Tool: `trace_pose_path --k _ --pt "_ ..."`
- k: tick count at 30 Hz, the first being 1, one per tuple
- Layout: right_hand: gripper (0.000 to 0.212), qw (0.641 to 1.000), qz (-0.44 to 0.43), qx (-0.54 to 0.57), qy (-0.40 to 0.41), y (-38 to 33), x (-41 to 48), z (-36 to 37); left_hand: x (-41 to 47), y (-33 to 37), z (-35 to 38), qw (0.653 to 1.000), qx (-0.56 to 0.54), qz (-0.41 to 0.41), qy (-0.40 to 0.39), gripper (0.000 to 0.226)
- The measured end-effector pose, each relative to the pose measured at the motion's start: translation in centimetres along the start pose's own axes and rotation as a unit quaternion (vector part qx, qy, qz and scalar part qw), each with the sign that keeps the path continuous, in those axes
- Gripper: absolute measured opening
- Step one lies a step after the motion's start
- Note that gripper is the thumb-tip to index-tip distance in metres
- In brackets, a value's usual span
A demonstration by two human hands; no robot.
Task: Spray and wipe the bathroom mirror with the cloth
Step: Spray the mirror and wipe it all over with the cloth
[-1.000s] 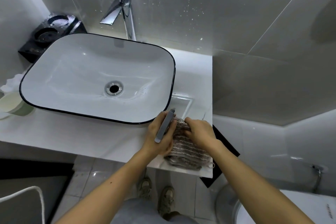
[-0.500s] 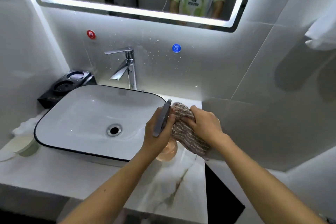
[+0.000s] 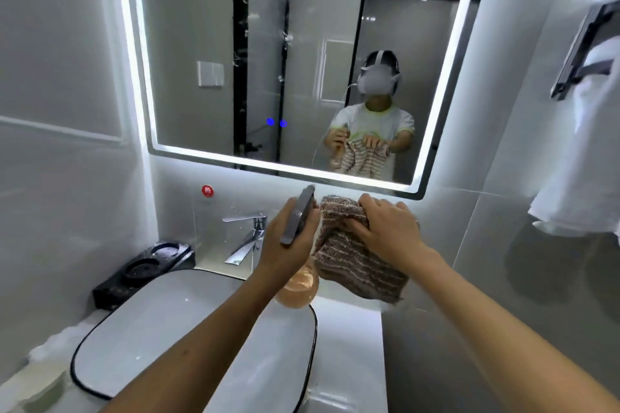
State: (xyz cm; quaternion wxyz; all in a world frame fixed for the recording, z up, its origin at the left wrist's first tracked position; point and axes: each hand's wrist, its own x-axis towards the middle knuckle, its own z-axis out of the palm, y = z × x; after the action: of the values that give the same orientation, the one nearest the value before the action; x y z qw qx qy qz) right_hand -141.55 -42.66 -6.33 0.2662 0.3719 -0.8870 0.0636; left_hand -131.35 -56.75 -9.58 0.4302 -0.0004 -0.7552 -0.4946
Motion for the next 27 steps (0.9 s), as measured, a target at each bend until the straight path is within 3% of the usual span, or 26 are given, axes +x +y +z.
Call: trace_pose_path --k 9,17,27 --pt "0.039 0.999 0.015 -0.013 0.026 -2.5 5.5 0.6 5.7 -3.5 -2.6 1.0 -0.011 0.012 -0.009 0.019" --pt "0.039 0.994 0.083 -0.027 0.065 -4.4 12.4 1.3 12.0 -6.9 -5.6 0.998 -0.043 0.027 -0.031 0.011" --pt "0.046 0.99 0.042 -0.076 0.112 -3.5 18.0 0.5 19.2 -7.2 -5.8 0.994 -0.067 0.083 -0.033 0.016"
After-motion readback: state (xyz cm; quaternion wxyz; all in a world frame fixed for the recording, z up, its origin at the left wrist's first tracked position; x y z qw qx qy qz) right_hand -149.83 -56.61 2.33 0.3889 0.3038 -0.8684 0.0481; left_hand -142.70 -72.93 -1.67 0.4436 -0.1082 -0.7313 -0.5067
